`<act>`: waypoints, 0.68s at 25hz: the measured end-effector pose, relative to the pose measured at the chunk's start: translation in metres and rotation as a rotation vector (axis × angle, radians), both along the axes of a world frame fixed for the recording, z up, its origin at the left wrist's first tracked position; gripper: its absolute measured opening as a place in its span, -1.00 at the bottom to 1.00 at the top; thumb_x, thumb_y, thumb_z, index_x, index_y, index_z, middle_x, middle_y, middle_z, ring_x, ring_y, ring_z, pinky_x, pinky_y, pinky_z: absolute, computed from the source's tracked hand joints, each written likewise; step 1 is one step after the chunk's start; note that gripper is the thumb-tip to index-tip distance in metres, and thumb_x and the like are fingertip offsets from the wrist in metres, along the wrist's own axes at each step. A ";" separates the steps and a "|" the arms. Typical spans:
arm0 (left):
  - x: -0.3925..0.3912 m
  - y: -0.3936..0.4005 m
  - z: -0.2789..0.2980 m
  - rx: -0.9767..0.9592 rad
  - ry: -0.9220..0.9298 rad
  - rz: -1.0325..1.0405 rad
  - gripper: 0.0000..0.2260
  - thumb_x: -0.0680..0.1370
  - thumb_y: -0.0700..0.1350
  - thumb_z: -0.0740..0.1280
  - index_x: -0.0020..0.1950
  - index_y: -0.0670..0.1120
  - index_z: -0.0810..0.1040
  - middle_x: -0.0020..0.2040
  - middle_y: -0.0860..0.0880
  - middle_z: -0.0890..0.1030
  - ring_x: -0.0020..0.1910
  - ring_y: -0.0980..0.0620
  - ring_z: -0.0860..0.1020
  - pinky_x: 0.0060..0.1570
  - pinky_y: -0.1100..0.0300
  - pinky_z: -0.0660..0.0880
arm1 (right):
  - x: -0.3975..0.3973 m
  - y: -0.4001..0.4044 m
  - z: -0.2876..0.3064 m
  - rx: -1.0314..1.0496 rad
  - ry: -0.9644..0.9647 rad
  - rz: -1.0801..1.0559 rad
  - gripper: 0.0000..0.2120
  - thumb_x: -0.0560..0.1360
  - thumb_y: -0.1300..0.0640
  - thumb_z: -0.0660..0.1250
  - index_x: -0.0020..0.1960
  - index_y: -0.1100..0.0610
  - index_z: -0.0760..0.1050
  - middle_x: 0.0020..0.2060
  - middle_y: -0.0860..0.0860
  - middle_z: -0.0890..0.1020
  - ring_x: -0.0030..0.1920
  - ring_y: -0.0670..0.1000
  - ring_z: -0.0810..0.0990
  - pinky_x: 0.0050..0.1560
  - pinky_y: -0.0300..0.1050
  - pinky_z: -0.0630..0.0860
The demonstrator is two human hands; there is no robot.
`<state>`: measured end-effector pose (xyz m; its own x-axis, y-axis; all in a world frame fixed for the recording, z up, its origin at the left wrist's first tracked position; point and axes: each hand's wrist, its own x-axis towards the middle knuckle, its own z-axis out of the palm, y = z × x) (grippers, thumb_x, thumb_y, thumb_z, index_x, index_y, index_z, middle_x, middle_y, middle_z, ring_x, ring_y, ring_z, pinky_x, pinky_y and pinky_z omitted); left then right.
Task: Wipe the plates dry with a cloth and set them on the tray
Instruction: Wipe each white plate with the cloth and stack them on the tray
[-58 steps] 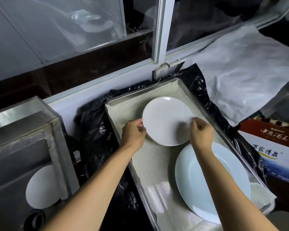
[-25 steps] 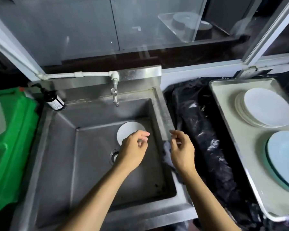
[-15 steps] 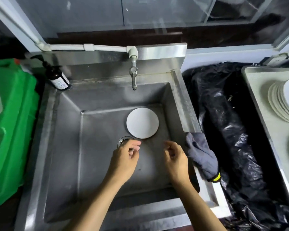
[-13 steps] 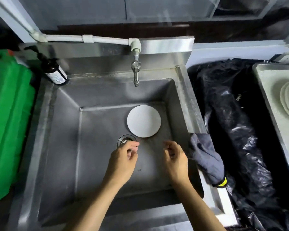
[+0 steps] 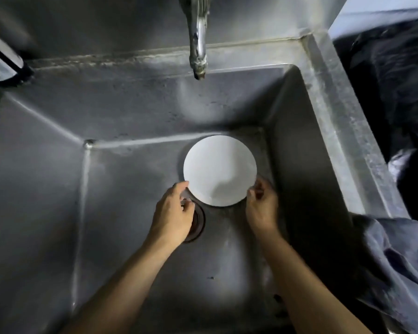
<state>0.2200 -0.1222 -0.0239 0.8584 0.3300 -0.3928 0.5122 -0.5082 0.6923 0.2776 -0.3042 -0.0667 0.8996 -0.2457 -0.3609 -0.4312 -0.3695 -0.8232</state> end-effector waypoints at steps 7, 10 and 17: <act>0.047 0.005 -0.048 -0.073 0.197 0.059 -0.51 0.60 -0.15 0.24 0.54 -0.02 0.30 0.40 -0.11 0.50 0.35 -0.12 0.48 0.36 -0.05 0.42 | 0.033 -0.001 -0.043 -0.112 0.067 -0.021 -0.70 0.57 0.24 0.31 0.29 0.11 0.57 0.11 0.05 0.65 0.09 0.08 0.63 0.06 -0.09 0.53; 0.054 0.002 -0.053 -0.106 0.218 0.141 -0.48 0.59 -0.15 0.24 0.55 -0.04 0.28 0.35 -0.18 0.51 0.31 -0.21 0.50 0.34 -0.11 0.43 | 0.039 0.002 -0.043 -0.102 0.111 -0.112 -0.76 0.53 0.28 0.38 0.19 0.15 0.55 -0.02 0.03 0.65 -0.01 0.08 0.65 -0.04 -0.14 0.50; 0.024 0.015 -0.042 -0.251 0.143 0.301 -0.44 0.50 -0.23 0.26 0.49 0.06 0.35 0.32 0.03 0.55 0.26 -0.09 0.57 0.27 -0.17 0.51 | 0.018 0.009 -0.020 0.063 0.055 -0.167 -0.73 0.50 0.37 0.34 0.13 0.12 0.52 -0.12 -0.06 0.63 -0.17 -0.18 0.60 -0.24 -0.41 0.47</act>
<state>0.2440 -0.1072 -0.0656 0.6690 0.4368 -0.6013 0.7122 -0.1456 0.6867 0.2955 -0.2951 -0.0865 0.8267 -0.3653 -0.4280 -0.5272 -0.2371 -0.8160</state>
